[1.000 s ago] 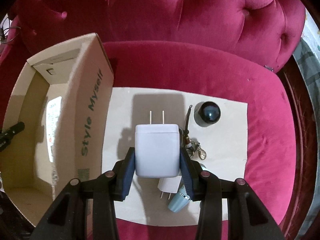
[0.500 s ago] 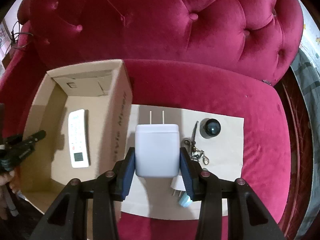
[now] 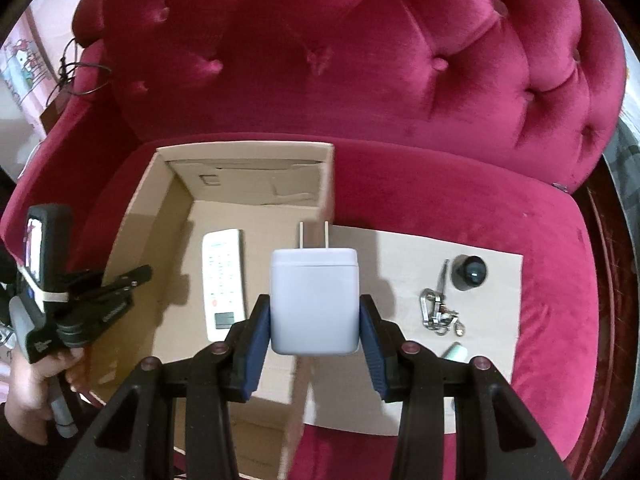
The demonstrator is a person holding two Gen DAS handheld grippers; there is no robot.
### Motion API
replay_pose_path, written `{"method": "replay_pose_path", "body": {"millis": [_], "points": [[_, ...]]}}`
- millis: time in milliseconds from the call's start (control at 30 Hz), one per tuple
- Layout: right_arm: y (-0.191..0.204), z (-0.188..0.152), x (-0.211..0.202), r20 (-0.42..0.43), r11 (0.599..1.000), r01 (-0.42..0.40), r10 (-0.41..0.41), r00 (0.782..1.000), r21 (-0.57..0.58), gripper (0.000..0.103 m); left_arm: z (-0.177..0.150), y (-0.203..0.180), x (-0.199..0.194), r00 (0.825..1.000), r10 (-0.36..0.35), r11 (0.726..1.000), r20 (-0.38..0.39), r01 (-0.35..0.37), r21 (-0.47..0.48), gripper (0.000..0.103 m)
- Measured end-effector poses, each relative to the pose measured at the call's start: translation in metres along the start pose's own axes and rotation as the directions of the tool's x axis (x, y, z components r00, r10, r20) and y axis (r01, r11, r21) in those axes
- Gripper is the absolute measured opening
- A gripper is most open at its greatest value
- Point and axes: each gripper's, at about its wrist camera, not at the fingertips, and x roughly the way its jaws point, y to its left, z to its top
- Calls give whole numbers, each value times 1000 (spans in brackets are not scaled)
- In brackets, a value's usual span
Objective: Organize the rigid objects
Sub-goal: 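Lift the white charger with the right gripper and carry it into the box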
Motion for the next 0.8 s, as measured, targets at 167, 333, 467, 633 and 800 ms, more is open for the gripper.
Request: {"method": "replay_pose_path", "body": {"millis": [167, 333, 467, 633, 800], "points": [[22, -1, 3, -1, 999, -48, 48, 999, -1, 46, 0, 0, 0, 1000, -1, 1000, -1, 1, -2, 16], [41, -7, 14, -20, 997, -74, 73, 997, -12, 46, 0, -1, 1, 1000, 0, 1000, 0, 0, -1, 16], [54, -14, 25, -46, 996, -78, 76, 996, -34, 46, 0, -1, 1, 1000, 1, 1000, 0, -1, 0, 16], [68, -23, 43, -90, 995, -78, 72, 993, -60, 46, 0, -2, 1, 1000, 2, 1000, 0, -2, 0, 16], [82, -36, 64, -148, 994, -67, 55, 987, -81, 46, -1, -2, 1, 1000, 0, 1000, 0, 0, -1, 16]]}}
